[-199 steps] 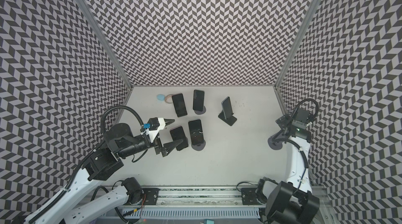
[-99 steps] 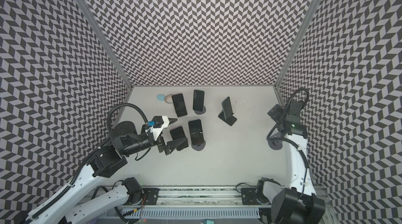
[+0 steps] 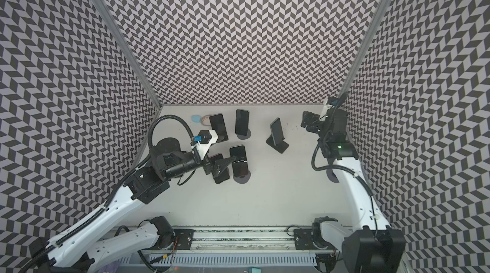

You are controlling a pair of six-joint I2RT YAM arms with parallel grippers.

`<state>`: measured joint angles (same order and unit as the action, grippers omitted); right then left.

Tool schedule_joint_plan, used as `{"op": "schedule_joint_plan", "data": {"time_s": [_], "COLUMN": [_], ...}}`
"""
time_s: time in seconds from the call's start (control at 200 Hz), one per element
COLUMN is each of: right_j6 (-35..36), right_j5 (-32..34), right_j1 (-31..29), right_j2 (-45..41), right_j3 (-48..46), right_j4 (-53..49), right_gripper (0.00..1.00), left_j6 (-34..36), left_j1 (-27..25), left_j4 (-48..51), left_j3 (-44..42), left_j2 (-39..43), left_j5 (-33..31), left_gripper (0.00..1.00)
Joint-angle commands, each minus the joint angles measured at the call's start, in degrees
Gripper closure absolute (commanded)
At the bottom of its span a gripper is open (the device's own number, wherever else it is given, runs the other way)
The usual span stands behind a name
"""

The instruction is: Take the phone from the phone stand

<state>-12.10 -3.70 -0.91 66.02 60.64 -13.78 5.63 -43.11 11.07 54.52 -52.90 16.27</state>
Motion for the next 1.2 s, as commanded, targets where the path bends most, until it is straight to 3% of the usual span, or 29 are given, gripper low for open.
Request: {"op": "schedule_joint_plan", "data": {"time_s": [0.0,0.24,0.471,0.901,1.197], "right_j6": [7.32,15.9,16.51,28.88,35.37], "right_j5": [-7.23,-21.89,-24.2,-28.9,-32.96], "right_j1": [-0.85,-0.87,-0.94,-0.85,-0.67], "right_j2": [-0.41,-0.38,3.66,2.49,4.95], "right_j3": [-2.32,-7.58,-8.22,-14.44,-13.73], "right_j4": [11.32,20.28,24.14,30.64,28.91], "right_gripper": [0.1,0.02,0.01,0.01,0.0], "left_j6": [-0.21,-0.43,-0.88,-0.36,-0.14], "left_j1": [-0.3,-0.27,-0.29,-0.3,-0.28], "left_j4": [-3.66,-6.88,-10.02,-13.59,-14.76], "left_j3": [2.2,3.07,4.28,9.51,11.2], "left_j2": [-1.4,-5.81,-9.57,-19.65,-23.1], "left_j5": [-1.79,-3.32,-3.79,-3.74,-3.46], "left_gripper": [0.06,0.06,0.06,0.05,0.05]}}
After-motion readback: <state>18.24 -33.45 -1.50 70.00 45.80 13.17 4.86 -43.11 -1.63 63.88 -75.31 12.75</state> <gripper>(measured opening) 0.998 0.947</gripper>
